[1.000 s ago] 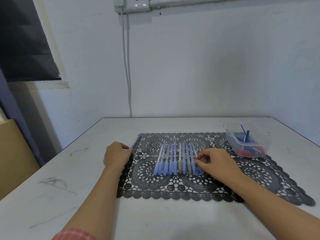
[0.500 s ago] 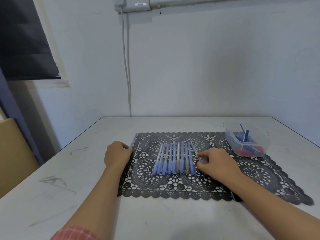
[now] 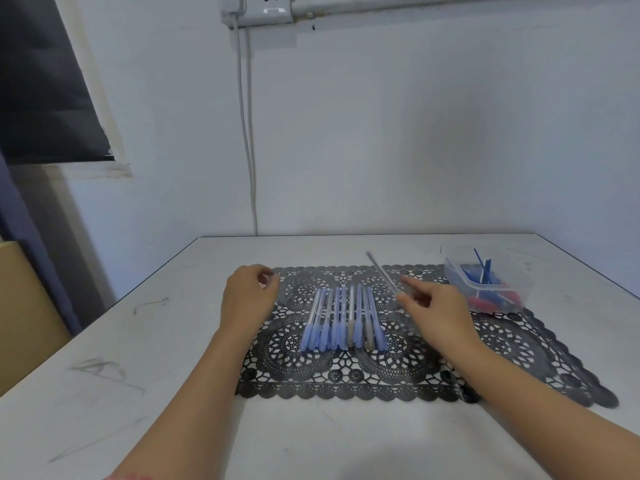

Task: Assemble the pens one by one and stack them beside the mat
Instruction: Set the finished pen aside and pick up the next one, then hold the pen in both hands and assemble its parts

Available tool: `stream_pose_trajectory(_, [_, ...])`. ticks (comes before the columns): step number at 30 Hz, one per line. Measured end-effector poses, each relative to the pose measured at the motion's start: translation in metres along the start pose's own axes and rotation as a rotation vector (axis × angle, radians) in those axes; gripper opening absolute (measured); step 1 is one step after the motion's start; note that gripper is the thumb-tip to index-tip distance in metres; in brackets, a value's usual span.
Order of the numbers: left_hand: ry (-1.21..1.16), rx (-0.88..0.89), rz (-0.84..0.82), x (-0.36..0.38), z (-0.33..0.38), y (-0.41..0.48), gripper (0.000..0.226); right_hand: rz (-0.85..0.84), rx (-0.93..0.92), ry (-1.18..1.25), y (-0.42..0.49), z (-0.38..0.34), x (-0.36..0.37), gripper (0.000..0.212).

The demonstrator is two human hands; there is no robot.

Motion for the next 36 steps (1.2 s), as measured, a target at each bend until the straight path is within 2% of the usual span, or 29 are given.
stream_pose_trajectory(6, [-0.100, 0.274, -0.231, 0.033, 0.066, -0.036, 0.015, -0.120, 0.083, 0.524, -0.007, -0.008, 0.012, 0.055])
stream_pose_trajectory(10, [-0.139, 0.386, -0.441, 0.059, 0.090, -0.066, 0.028, -0.175, 0.065, 0.637, -0.012, -0.017, 0.018, 0.054])
stream_pose_trajectory(13, [-0.242, 0.390, -0.503, 0.067, 0.097, -0.081, 0.042, -0.224, 0.045, 0.711, -0.014, -0.021, 0.023, 0.054])
stream_pose_trajectory(16, [-0.276, 0.397, -0.520, 0.071, 0.103, -0.086, 0.040, -0.259, -0.009, 0.666, -0.019, -0.027, 0.027, 0.051])
stream_pose_trajectory(19, [-0.207, 0.368, -0.529, 0.074, 0.099, -0.084, 0.038, -0.256, -0.028, 0.589, -0.019, -0.026, 0.031, 0.050])
stream_pose_trajectory(24, [-0.063, 0.385, -0.607, 0.082, 0.092, -0.085, 0.031, -0.146, -0.028, 0.388, -0.009, -0.010, 0.024, 0.048])
stream_pose_trajectory(31, [0.096, 0.442, -0.733, 0.091, 0.091, -0.096, 0.039, -0.071, -0.037, 0.170, 0.001, 0.004, 0.017, 0.039])
stream_pose_trajectory(36, [0.096, 0.452, -0.710, 0.090, 0.094, -0.094, 0.030, -0.043, -0.063, -0.001, 0.005, 0.009, 0.013, 0.030])
Point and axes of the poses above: each hand's wrist, its own y-axis towards the middle knuckle, its own x-axis out of the palm, z = x × y, the point moved 8 cm from there along y, towards the middle knuckle, and after that the axes turned 14 degrees about -y, right-handed, at the moved point
